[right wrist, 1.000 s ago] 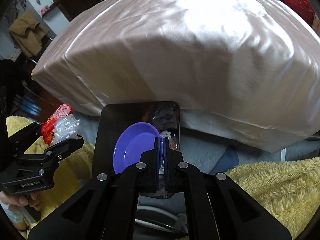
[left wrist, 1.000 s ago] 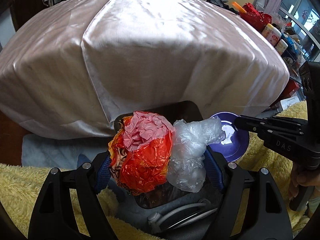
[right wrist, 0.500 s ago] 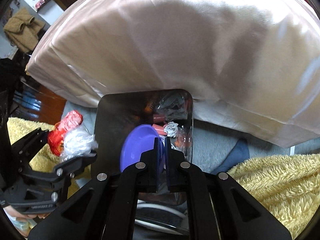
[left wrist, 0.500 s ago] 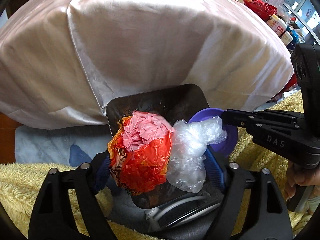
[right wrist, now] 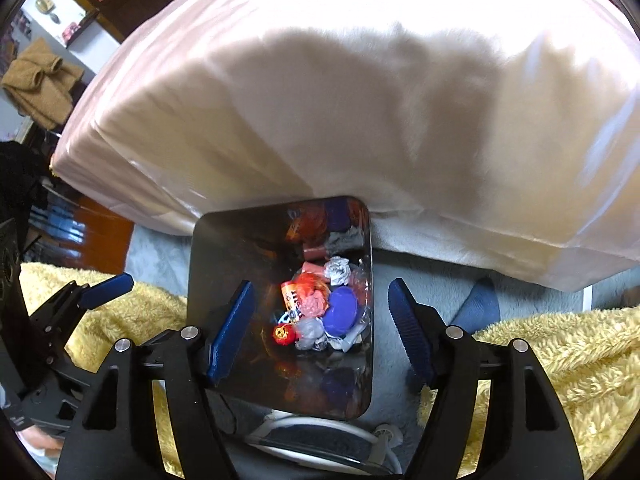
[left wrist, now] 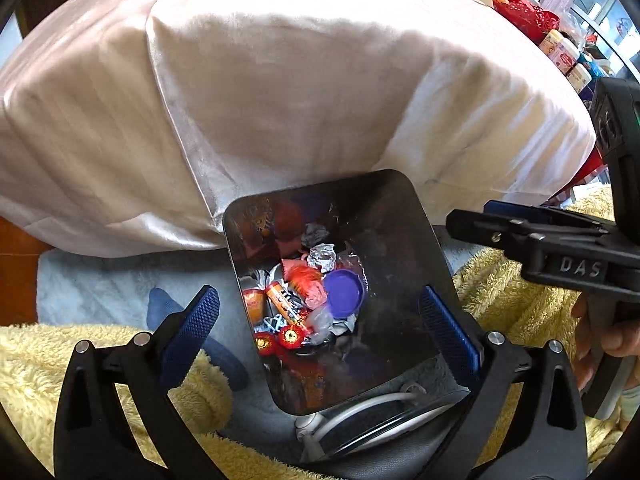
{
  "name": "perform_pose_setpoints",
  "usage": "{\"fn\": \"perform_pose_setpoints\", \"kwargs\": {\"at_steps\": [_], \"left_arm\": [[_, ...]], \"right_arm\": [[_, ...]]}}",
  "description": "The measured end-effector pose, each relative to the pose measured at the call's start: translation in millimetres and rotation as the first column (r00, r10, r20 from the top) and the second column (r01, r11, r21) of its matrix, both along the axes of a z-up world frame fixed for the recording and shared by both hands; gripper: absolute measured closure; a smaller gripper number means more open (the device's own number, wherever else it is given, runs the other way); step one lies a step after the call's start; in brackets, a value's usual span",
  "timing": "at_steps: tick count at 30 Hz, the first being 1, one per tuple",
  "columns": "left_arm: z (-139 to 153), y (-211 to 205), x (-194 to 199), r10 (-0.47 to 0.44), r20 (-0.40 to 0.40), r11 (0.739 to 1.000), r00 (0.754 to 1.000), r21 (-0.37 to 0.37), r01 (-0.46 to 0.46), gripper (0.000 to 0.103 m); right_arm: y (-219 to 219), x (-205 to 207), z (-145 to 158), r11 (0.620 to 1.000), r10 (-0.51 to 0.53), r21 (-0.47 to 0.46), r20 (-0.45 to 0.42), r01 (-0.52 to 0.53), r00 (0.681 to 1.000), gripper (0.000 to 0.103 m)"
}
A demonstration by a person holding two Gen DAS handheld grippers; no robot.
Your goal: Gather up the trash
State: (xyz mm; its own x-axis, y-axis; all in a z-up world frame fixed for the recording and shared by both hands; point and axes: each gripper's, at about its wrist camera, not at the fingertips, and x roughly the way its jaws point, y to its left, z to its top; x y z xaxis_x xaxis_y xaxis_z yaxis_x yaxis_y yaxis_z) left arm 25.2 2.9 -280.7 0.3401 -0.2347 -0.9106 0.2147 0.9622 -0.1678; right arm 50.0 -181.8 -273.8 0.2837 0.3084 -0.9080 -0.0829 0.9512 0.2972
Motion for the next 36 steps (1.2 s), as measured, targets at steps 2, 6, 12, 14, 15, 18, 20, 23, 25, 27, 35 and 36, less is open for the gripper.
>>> {"fn": "perform_pose_setpoints", "kwargs": {"at_steps": [2,6,12,14,15,18,20,23,25,27,35,36], "left_arm": [[6,0,-1,-0.001,0.013,1.0,1.0,0.005,0.001,0.008],[26,3,-2,0.005,0.058,1.0,0.998,0.004,-0.005,0.008],[75,2,0,-0.004,0.171,1.0,0.985,0.018,0.001,0.008],[92,1,1,-0.007,0.205,1.0,0.979,0.026,0.001,0.008],[101,0,2,-0.008,0.22,0.999,0.976,0.036,0.0,0.008],[129,-4,7,-0.015,0.272,0.996,0.962,0.086,-0.009,0.008],[150,-6,10,-0.022,0.321,0.993,0.947,0.113,-0.016,0.008],[185,-5,14,-0.004,0.394,0.991,0.919,0.123,-0.048,0.008],[210,-4,14,0.019,0.444,0.989,0.896,0.122,-0.082,0.008],[232,-2,12,0.052,0.493,0.985,0.869,0.116,-0.125,0.008],[282,-4,-17,0.12,0.615,0.984,0.779,0.029,-0.174,0.008],[283,-5,-21,0.119,0.624,0.983,0.772,0.036,-0.181,0.008]], "right_arm": [[-3,-1,9,1.0,-0.007,0.006,0.022,0.007,1.0,0.025],[-9,-4,35,1.0,-0.021,0.007,0.087,0.021,0.996,0.02],[-25,-5,78,0.998,-0.06,-0.004,0.194,0.061,0.979,0.007],[-29,-6,92,0.997,-0.067,-0.009,0.222,0.071,0.973,0.003],[-31,-5,98,0.997,-0.066,-0.013,0.232,0.071,0.97,0.003],[-34,-2,120,0.997,-0.054,-0.031,0.264,0.065,0.963,0.003],[-34,-2,139,0.995,-0.048,-0.07,0.314,0.073,0.948,0.003],[-33,-3,171,0.986,-0.054,-0.122,0.402,0.111,0.914,0.003],[-37,-6,190,0.979,-0.091,-0.127,0.443,0.163,0.892,0.003],[-39,-14,209,0.971,-0.124,-0.115,0.503,0.208,0.855,0.003],[-38,-52,261,0.944,-0.152,-0.125,0.653,0.304,0.742,0.003],[-38,-57,266,0.94,-0.153,-0.129,0.671,0.317,0.726,0.003]]}}
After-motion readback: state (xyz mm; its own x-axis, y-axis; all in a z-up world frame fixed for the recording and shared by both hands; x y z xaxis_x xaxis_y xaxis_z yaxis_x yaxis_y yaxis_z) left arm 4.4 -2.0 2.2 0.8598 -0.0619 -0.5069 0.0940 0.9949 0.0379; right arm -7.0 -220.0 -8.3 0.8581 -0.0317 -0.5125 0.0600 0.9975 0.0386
